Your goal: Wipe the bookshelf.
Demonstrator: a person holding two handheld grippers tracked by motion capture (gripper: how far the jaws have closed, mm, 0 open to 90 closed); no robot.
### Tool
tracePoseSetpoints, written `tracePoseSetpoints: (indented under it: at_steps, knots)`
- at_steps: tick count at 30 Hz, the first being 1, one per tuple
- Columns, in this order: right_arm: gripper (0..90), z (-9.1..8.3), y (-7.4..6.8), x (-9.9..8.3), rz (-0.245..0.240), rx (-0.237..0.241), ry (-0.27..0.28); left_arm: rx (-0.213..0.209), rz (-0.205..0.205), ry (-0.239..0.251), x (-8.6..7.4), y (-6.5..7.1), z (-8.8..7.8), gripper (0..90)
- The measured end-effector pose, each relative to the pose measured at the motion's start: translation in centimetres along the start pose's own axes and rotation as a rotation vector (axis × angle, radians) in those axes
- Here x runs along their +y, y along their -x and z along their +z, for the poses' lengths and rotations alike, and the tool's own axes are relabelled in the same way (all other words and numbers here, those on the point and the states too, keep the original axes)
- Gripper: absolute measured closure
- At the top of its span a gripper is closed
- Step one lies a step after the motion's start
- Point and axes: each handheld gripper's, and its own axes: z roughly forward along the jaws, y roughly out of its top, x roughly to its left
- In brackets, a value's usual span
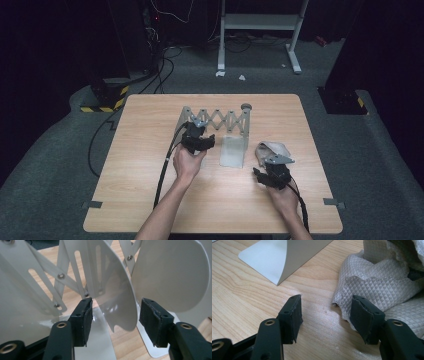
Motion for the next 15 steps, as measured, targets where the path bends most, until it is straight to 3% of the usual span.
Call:
tracePoseSetpoints:
  at_steps: [8,15]
  knots:
    - [42.6,0.00,0.02,0.00,-0.002,0.000,0.000,0.022,0.002,-0.004,0.47,-0.21,0.57,54.9]
    - [42.6,0.00,0.01,0.00,-0.001,0.000,0.000,0.012,0.010,-0.007,0.40,-0.45,0.46,65.3]
